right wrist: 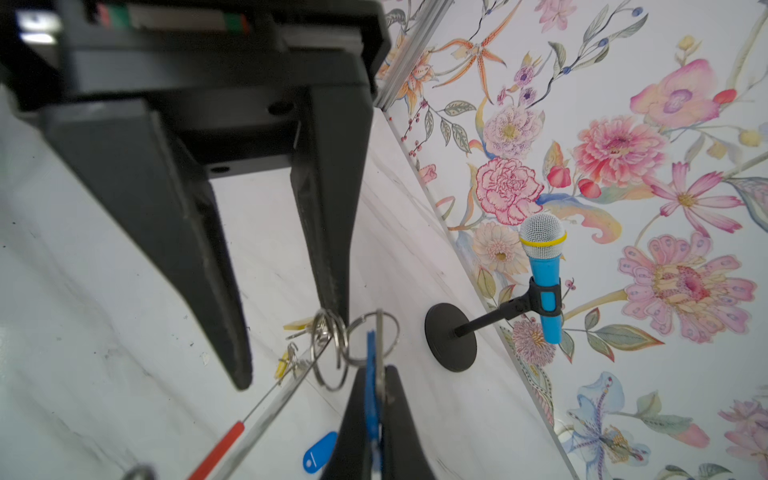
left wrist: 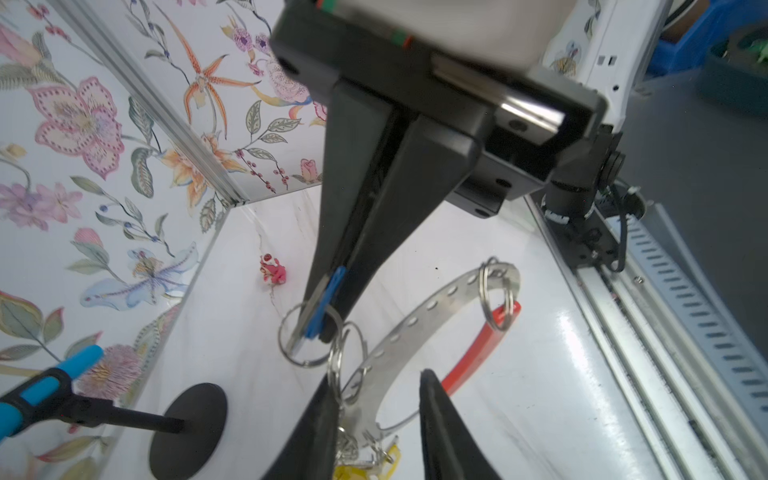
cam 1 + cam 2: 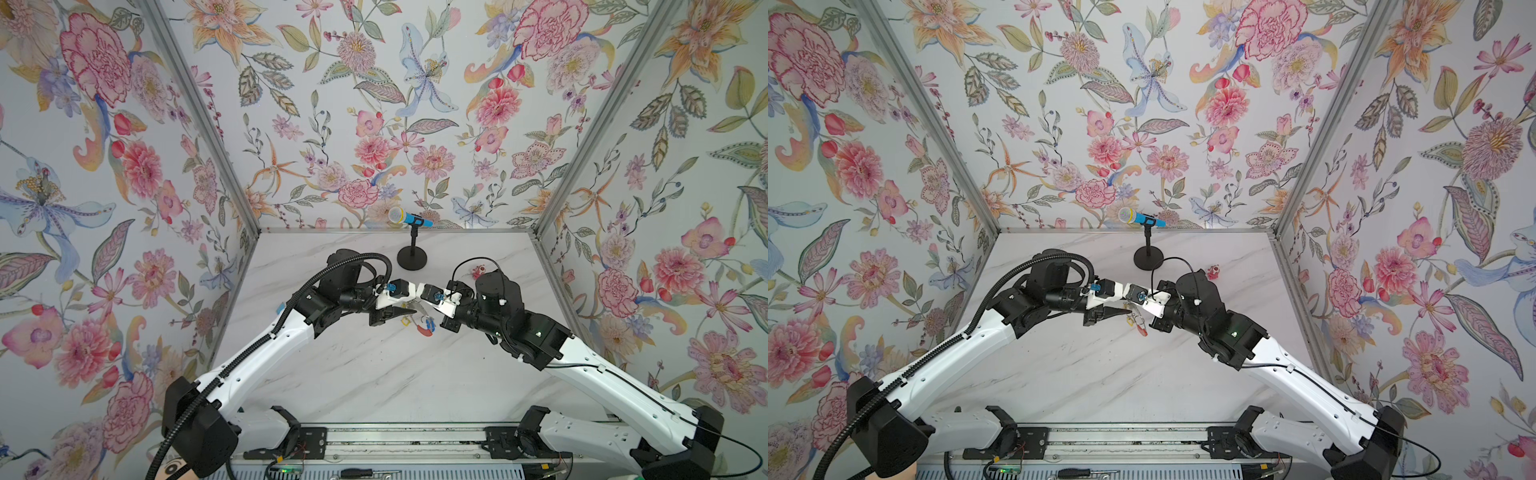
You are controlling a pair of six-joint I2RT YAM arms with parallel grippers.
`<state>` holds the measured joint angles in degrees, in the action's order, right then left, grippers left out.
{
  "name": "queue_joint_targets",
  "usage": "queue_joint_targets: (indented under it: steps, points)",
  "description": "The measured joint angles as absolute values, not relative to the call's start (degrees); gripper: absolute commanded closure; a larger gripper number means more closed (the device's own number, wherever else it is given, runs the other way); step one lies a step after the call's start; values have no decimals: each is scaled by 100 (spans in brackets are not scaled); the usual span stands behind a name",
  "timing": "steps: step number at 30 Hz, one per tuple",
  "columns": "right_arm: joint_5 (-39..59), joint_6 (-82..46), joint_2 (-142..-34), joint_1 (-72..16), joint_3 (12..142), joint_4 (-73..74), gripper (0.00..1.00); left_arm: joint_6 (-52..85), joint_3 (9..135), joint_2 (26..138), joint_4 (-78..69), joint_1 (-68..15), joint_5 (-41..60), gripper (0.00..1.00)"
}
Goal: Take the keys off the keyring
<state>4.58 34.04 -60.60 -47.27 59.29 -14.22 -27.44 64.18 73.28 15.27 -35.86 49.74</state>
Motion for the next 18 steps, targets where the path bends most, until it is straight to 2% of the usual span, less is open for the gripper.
queue_joint_targets:
  steps: [4, 6, 12, 18]
  points:
    - [587, 3347, -5951, -4663, 5911, -1186, 100, -2193, 5983, 7100, 902, -3511, 4882, 51]
    - [620, 3323, -5933, -4648, 5911, -1105, 100, -1826, 5660, 6928, 401, -3468, 4807, 50]
    - [685, 3269, -5935, -4646, 5907, -1017, 100, -462, 4759, 6602, -1361, -3439, 4757, 50]
    - [716, 3208, -5935, -4646, 5802, -856, 100, 812, 4171, 6659, -3098, -3439, 4873, 59]
